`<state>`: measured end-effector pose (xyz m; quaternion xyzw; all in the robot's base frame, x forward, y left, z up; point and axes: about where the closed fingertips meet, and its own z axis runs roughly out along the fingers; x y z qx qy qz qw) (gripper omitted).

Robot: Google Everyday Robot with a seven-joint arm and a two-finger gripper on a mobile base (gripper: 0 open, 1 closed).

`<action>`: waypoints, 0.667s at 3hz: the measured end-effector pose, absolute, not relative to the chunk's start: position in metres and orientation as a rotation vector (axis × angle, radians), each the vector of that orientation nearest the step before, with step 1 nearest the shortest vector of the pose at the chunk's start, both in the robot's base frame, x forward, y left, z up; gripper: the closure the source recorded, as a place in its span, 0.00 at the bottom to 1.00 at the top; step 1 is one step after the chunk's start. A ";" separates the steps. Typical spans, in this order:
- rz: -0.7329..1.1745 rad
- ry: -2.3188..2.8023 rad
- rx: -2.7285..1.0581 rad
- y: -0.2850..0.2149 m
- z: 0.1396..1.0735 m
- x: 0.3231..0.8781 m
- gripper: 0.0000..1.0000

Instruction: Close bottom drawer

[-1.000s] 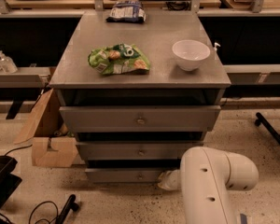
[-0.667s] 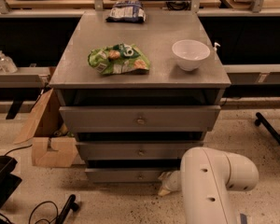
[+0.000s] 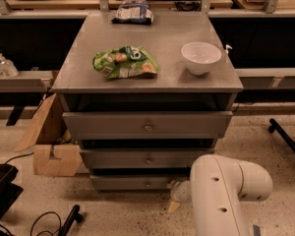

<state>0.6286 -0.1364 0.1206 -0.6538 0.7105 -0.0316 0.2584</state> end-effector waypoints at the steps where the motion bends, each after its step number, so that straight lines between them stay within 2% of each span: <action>1: -0.086 1.926 -1.773 -0.136 0.121 0.628 0.17; 2: -0.093 1.902 -1.800 -0.130 0.123 0.623 0.40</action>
Offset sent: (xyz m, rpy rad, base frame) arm -0.0123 0.0127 0.0075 -0.0260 -0.0201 0.0559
